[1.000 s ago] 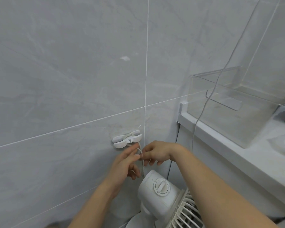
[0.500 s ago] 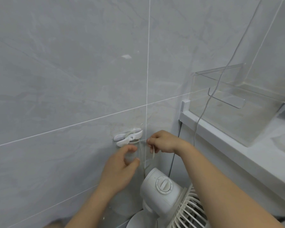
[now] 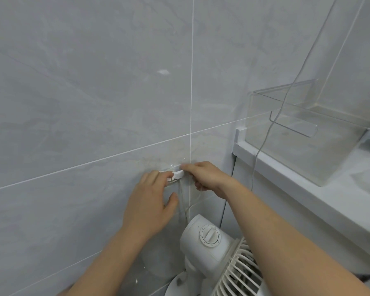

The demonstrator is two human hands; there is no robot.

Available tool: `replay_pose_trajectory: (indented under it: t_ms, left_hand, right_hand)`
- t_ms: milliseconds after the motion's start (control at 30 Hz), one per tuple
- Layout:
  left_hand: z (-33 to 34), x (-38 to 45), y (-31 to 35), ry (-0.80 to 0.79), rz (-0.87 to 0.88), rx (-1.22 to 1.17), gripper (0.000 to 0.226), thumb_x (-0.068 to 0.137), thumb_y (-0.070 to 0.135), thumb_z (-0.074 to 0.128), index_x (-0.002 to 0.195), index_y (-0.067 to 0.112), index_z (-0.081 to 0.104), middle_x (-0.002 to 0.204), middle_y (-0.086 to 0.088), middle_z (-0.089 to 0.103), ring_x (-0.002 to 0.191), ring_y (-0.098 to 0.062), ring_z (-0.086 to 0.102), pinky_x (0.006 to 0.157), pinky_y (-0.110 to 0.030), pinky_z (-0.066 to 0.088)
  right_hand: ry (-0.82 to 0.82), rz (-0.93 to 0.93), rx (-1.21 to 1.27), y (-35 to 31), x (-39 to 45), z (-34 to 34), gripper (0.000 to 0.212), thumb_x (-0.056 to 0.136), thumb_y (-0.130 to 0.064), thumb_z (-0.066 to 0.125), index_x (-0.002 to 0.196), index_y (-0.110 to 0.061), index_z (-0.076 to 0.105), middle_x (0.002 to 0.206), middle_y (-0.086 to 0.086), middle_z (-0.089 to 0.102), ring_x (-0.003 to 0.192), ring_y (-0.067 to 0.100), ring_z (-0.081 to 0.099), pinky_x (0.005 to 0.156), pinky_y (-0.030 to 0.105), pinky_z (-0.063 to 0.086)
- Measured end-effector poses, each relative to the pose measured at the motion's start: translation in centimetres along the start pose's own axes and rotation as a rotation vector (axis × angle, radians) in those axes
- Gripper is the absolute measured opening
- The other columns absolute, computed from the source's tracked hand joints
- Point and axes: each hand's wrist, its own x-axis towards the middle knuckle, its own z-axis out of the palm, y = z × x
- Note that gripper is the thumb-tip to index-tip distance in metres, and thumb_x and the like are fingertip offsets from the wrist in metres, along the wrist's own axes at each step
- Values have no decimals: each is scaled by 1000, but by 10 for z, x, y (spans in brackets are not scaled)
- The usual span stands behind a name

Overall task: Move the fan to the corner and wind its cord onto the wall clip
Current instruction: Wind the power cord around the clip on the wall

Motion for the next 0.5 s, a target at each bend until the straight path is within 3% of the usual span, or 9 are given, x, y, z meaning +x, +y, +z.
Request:
replay_pose_trajectory:
  t_ms: [167, 300, 400, 500]
  left_hand:
    - [0, -2, 1, -11, 1, 111, 44, 80, 40, 55, 123, 29, 58, 104, 11, 56, 101, -17, 54, 79, -33, 50]
    - [1, -4, 0, -15, 5, 116, 45, 79, 40, 57, 123, 29, 57, 107, 11, 57, 101, -17, 54, 80, -34, 48]
    - [0, -3, 0, -9, 13, 101, 41, 79, 41, 56, 118, 29, 59, 104, 13, 57, 99, -17, 54, 83, -34, 45]
    - [-4, -2, 2, 12, -14, 27, 30, 77, 42, 57, 105, 32, 57, 100, 17, 58, 97, -13, 54, 88, -29, 37]
  right_hand:
    - [-13, -7, -58, -3, -2, 0, 26, 86, -38, 66, 86, -15, 54, 78, 7, 44, 60, 17, 39, 56, 29, 32]
    - [36, -126, -88, -6, -3, 2, 26, 86, -27, 68, 76, -15, 46, 70, 3, 38, 62, 16, 34, 62, 34, 32]
    - [83, -271, -102, -12, -7, 7, 20, 87, -18, 65, 75, -13, 49, 72, 5, 39, 62, 13, 33, 62, 32, 31]
    - [55, -301, -43, -16, -13, 6, 25, 93, -21, 58, 69, -13, 59, 66, 1, 48, 59, 11, 38, 62, 29, 33]
